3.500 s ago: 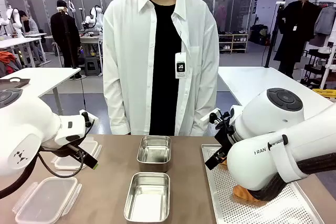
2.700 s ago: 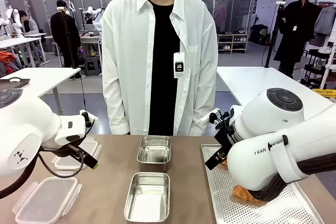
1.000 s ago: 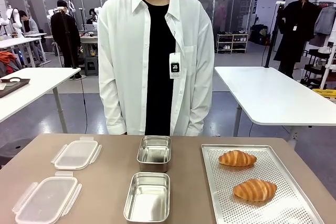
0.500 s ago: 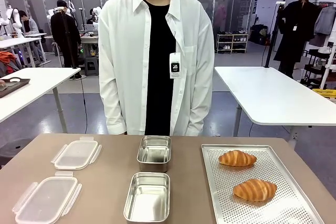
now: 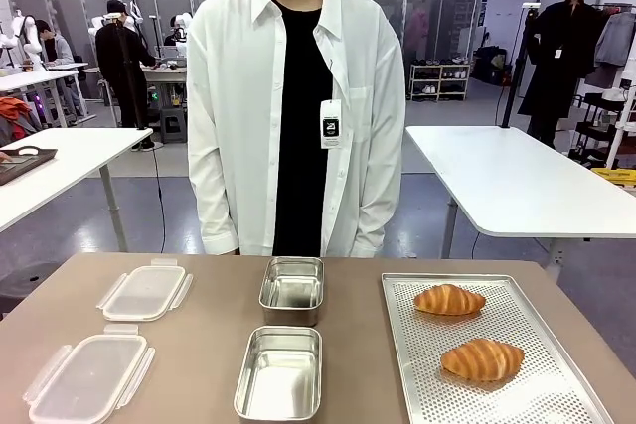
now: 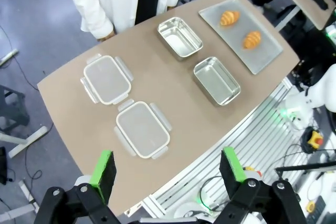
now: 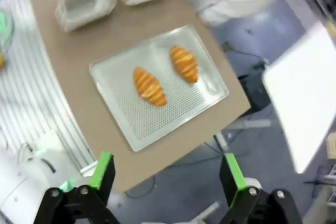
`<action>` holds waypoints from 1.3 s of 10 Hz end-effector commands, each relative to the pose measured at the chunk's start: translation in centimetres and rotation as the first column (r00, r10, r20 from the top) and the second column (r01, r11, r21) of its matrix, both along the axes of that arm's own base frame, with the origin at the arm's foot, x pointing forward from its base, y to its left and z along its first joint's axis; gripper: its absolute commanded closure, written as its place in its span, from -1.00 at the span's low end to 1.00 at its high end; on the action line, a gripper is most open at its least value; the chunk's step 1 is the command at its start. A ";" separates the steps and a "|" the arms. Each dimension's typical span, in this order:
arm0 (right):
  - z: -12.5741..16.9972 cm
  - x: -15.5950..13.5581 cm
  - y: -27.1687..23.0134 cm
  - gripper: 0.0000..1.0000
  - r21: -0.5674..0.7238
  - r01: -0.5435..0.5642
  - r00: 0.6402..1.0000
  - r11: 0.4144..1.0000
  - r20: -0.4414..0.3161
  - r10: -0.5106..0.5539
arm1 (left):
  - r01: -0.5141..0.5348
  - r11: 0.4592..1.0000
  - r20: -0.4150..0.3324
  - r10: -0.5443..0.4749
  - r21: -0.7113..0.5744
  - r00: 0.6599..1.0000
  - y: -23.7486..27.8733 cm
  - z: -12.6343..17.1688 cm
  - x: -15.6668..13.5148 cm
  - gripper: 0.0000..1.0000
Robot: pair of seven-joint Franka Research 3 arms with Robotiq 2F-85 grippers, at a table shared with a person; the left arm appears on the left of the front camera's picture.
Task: Place the bread into the airtight container.
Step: Pick up a Butter Roll and place it into an empty Airtight Container.
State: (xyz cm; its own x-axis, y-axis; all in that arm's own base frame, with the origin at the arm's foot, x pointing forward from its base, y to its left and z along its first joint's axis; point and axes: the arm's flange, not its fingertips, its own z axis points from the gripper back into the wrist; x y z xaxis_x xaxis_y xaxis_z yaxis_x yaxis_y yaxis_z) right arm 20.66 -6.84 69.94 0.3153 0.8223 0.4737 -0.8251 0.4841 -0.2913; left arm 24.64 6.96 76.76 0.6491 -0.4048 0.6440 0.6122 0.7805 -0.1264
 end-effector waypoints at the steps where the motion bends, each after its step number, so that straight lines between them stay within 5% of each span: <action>1: -0.8 0.3 2.2 -1.00 -0.420 -0.410 0.867 0.809 0.096 0.489 | 0.008 1.000 0.005 -0.008 0.014 1.000 0.0 0.3 0.1 -1.00; 2: -1.8 1.0 4.2 -1.00 -0.471 -0.492 0.813 0.733 0.053 0.580 | 0.008 1.000 0.005 -0.008 0.014 1.000 0.0 0.3 0.1 -1.00; 3: -2.7 1.9 6.3 -1.00 -0.452 -0.508 0.811 0.733 0.035 0.583 | 0.008 1.000 0.005 -0.008 0.014 1.000 0.0 0.3 0.1 -1.00; 8: -13.8 8.3 11.2 -1.00 -0.423 -0.477 0.874 0.771 -0.134 0.467 | 0.008 1.000 0.005 -0.008 0.014 1.000 0.0 0.3 0.1 -1.00; 13: -23.3 14.0 11.0 -1.00 -0.420 -0.503 0.865 0.756 -0.248 0.437 | 0.008 1.000 0.005 -0.008 0.014 1.000 0.0 0.3 0.1 -1.00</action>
State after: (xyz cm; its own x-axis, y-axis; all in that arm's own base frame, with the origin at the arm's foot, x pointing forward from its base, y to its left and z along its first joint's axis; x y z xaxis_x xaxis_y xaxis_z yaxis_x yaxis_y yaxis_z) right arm 34.47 4.48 48.53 -0.1350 0.9908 0.0110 -0.9624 -0.1284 -0.2393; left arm 24.68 6.98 76.78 0.6507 -0.4040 0.6429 0.6101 0.7823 -0.1258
